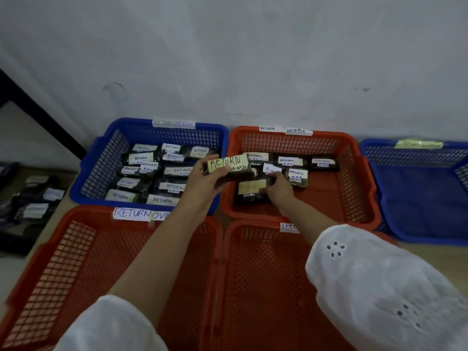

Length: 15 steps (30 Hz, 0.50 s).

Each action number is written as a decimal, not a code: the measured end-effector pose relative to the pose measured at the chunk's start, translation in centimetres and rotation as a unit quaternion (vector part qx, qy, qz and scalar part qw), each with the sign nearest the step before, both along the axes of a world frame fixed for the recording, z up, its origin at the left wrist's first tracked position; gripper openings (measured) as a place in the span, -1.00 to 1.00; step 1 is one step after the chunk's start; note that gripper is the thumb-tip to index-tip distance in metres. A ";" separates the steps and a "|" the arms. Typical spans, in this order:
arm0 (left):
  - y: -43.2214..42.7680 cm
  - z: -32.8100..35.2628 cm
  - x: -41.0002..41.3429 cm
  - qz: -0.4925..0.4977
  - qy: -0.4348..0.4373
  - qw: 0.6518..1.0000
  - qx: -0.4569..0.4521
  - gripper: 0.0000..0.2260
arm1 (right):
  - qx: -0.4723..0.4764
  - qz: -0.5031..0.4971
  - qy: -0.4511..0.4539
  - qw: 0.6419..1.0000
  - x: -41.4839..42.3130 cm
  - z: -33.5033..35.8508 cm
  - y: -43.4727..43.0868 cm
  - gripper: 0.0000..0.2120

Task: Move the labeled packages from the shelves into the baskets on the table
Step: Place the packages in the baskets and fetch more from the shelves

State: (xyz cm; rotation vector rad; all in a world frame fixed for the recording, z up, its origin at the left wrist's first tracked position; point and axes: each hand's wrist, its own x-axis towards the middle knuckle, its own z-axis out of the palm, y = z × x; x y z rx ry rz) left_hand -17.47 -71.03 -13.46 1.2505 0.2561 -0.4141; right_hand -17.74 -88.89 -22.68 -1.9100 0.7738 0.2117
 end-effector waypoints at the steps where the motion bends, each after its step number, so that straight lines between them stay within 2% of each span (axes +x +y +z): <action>1: -0.2 -0.1 0.0 -0.005 -0.001 1.000 0.006 -0.75 | -0.026 0.008 0.002 1.000 0.0 -0.1 -0.2 -0.48; 6: -1.0 -0.3 0.1 -0.029 -0.002 0.999 0.032 -0.75 | -0.095 0.074 0.049 0.992 -0.8 -0.3 -0.7 -0.46; 8: -1.4 -0.6 0.0 -0.046 -0.001 0.998 0.039 -0.71 | -0.106 0.077 0.053 0.990 -1.1 0.2 -1.1 -0.54; 10: -2.0 -0.8 -0.1 -0.063 0.001 0.997 0.043 -0.71 | -0.103 0.039 -0.006 0.994 -1.5 1.3 -1.5 -0.71; 12: -2.8 -1.1 -0.4 -0.079 -0.003 0.996 0.049 -0.74 | 0.014 -0.027 -0.092 0.995 -2.3 3.1 -1.5 -0.79; 14: -3.7 -1.5 -0.6 -0.098 -0.013 0.994 0.053 -0.75 | 0.191 -0.047 -0.124 0.973 -3.4 5.0 -1.4 -0.69; 15: -4.1 -1.6 -0.7 -0.107 -0.015 0.993 0.053 -0.74 | 0.247 -0.038 -0.124 0.960 -4.0 5.7 -1.4 -0.64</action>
